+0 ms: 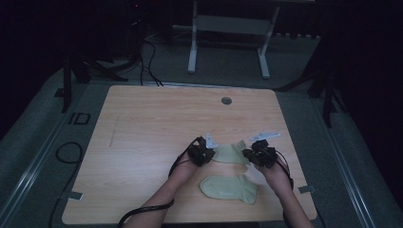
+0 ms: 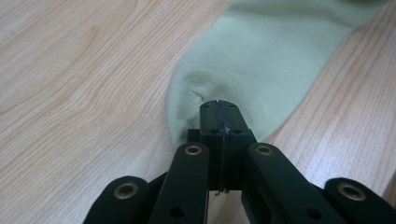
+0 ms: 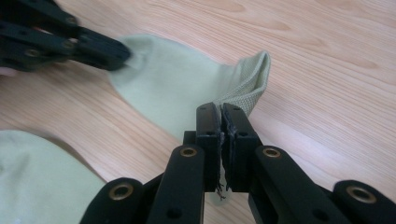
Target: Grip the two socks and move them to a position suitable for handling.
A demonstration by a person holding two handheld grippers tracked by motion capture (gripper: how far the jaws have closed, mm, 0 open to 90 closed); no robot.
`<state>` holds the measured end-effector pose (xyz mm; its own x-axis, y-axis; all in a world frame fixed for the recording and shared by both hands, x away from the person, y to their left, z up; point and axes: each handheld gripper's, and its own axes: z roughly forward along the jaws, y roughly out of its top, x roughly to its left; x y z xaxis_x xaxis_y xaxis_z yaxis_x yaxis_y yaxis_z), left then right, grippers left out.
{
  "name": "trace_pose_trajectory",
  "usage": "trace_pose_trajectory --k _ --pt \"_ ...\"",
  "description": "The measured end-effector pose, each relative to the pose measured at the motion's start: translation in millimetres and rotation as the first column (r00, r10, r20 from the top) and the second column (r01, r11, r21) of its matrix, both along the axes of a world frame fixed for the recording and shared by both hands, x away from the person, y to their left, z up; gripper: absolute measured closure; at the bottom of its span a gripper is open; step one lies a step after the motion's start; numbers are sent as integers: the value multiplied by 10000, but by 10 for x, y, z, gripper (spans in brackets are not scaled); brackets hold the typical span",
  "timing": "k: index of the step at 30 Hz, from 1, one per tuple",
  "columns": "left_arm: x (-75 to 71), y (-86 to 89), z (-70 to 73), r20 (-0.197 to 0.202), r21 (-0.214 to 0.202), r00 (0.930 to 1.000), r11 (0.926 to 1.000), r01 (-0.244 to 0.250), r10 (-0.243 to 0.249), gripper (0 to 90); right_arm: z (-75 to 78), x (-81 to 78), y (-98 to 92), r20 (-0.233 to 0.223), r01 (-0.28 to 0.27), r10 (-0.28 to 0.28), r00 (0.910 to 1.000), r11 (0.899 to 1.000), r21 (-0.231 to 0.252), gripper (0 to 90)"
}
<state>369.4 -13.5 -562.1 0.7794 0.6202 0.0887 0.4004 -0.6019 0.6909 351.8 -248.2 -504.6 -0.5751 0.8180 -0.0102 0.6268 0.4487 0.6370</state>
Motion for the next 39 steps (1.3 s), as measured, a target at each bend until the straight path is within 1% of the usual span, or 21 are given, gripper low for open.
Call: trace_pose_trajectory --k 1,4,6,7,8,9,11,13,16,18,20,22,23,25,26,27,29,32,34,36,39 --pt "-5 -3 4 9 77 10000 10000 49 -49 893 -4 9 -41 -30 94 -94 10000 10000 -5 858" --pt "-14 6 7 -47 71 10000 10000 48 -47 893 -20 30 -156 -76 378 -378 9993 9993 1 859" --pt "-26 16 4 -75 -14 10000 10000 32 -33 893 -29 46 -222 -73 576 -576 9983 9983 -1 865" --pt "-26 16 4 -75 -14 10000 10000 32 -33 893 -29 46 -222 -73 576 -576 9983 9983 -1 865" --pt "-38 36 2 -188 -111 9998 9999 -4 2 893 -33 55 -256 -72 681 -681 9977 9977 -17 878" --pt "-47 41 -2 -209 -186 9998 9998 -51 47 893 -40 77 -316 -191 846 -844 9962 9964 98 798" --pt "-68 43 1 -268 -194 9996 9997 -125 120 892 -34 80 -348 -85 1045 -1044 9945 9942 240 801" --pt "-94 33 7 -255 -84 9996 9999 -147 145 892 -45 76 -324 15 1019 -1020 9948 9947 125 845" --pt "-119 32 12 -309 -35 9994 9999 -168 167 892 -118 88 -247 -125 776 -776 9969 9970 -2 889" --pt "-128 40 14 -330 -19 9993 9999 -157 156 892 -185 99 -190 -264 653 -656 9975 9978 -118 893" --pt "-136 50 16 -377 -31 9991 9998 -188 187 892 -252 127 -150 -294 634 -643 9975 9975 -298 893" --pt "-138 62 15 -410 -63 9990 9998 -196 193 892 -309 178 -131 -303 654 -670 9973 9966 -503 893" --pt "-140 65 12 -429 -117 9988 9997 -223 218 892 -333 208 -123 -283 649 -663 9974 9967 -496 893" --pt "-145 72 10 -435 -151 9987 9996 -256 249 892 -380 272 -103 -323 745 -775 9965 9937 -842 895" --pt "-147 76 10 -445 -160 9987 9995 -265 257 892 -394 298 -102 -330 776 -808 9962 9931 -882 895" --pt "-151 80 8 -459 -207 9985 9994 -294 284 892 -394 320 -108 -366 834 -865 9956 9934 -791 895" --pt "-153 90 4 -468 -252 9984 9992 -317 305 892 -389 348 -111 -406 899 -935 9948 9925 -828 895" --pt "-151 94 2 -498 -311 9982 9989 -345 329 891 -390 374 -129 -449 955 -990 9941 9926 -753 895" --pt "-151 92 4 -484 -278 9981 9989 -389 375 891 -392 392 -149 -452 1044 -1076 9932 9922 -686 895" --pt "-149 92 6 -543 -291 9975 9985 -461 445 891 -394 402 -163 -464 1101 -1130 9925 9920 -611 895" --pt "-161 90 2 -486 -305 9975 9982 -520 504 891 -394 398 -167 -450 1109 -1138 9925 9918 -631 895"
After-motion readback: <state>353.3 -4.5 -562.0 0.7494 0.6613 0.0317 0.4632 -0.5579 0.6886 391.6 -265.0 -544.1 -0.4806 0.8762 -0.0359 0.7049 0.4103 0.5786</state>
